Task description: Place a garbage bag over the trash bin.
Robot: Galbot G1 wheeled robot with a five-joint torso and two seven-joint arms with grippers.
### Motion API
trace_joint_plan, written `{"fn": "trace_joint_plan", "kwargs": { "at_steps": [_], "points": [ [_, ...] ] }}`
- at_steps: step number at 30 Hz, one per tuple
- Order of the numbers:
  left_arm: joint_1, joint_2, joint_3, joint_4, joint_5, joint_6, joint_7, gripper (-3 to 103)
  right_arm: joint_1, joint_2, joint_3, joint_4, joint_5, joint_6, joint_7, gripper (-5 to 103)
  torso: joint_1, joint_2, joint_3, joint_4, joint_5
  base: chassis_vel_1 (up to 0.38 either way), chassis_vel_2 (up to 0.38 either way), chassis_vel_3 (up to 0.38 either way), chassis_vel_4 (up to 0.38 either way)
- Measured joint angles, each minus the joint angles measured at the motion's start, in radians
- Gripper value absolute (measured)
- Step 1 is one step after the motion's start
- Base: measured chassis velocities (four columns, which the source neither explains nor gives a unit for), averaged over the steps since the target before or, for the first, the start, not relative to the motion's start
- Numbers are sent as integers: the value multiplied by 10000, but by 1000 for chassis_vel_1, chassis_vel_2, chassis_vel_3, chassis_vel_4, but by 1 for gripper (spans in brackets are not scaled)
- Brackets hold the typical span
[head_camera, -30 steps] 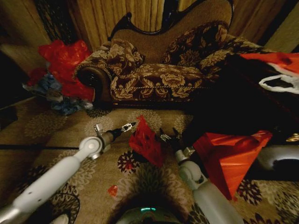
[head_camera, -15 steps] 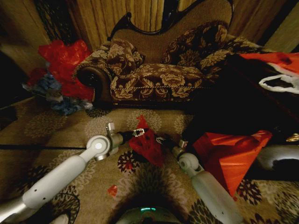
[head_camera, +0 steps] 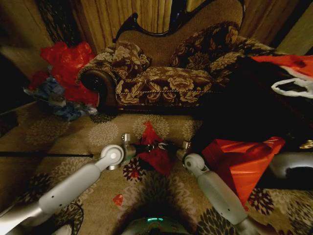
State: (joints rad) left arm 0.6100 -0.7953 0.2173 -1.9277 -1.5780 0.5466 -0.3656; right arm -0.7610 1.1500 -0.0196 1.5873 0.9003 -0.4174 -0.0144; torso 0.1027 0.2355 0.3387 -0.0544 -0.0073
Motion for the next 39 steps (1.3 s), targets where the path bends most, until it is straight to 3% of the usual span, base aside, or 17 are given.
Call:
{"fn": "trace_joint_plan", "kwargs": {
  "at_steps": [2,4,6,8,9,10,13,17,20,25,27,28,31,39],
  "points": [
    [-17,-79,86,115,114,-23,59,15,78,0,-32,-108,-99,-59,-4,101,0,0,0,0,0,0,0,0,0],
    [-18,-97,105,144,140,-32,88,15,114,0,-43,-156,-142,-79,-7,98,0,0,0,0,-1,0,0,0,0],
    [-16,-112,145,187,210,-59,177,7,205,0,-97,-298,-325,-86,-55,88,0,0,0,1,1,0,0,0,0],
    [-12,-113,154,191,227,-68,191,3,218,1,-107,-322,-359,-86,-63,88,0,0,0,0,0,0,0,0,0],
    [3,-115,163,204,265,-100,228,2,239,8,-133,-368,-427,-86,-67,78,0,0,-2,0,0,0,0,0,0],
    [12,-115,164,213,282,-119,244,0,245,12,-147,-385,-452,-86,-68,78,0,0,-2,0,0,0,0,0,0],
    [63,-69,121,203,310,-209,300,0,285,31,-222,-415,-524,-81,-68,61,0,0,-1,0,-1,0,0,0,0],
    [117,3,11,136,304,-258,353,0,332,51,-270,-416,-606,-80,-56,50,0,0,-1,0,0,0,0,0,0],
    [358,218,-330,-45,263,-345,438,0,454,61,-385,-428,-767,-53,-28,33,0,0,-1,1,-1,0,0,0,0],
    [687,487,-714,-275,141,-424,522,0,505,59,-403,-409,-996,68,75,17,0,0,-1,1,-2,0,0,0,0],
    [771,562,-815,-325,111,-453,548,0,502,56,-403,-393,-1125,167,93,17,-1,0,-2,0,0,0,0,0,0],
    [921,684,-973,-390,84,-516,581,0,466,52,-402,-361,-1347,361,155,6,-1,0,-2,1,-2,0,0,0,0],
    [1213,954,-1337,-543,-29,-597,619,0,345,94,-344,-295,-1749,907,544,1,-1,0,-2,0,0,0,0,0,0],
    [2319,1638,-2416,-1058,-278,-660,648,0,-197,80,146,-39,-2382,1697,1019,0,-2,0,-2,0,-2,0,0,0,0]
  ]
}}
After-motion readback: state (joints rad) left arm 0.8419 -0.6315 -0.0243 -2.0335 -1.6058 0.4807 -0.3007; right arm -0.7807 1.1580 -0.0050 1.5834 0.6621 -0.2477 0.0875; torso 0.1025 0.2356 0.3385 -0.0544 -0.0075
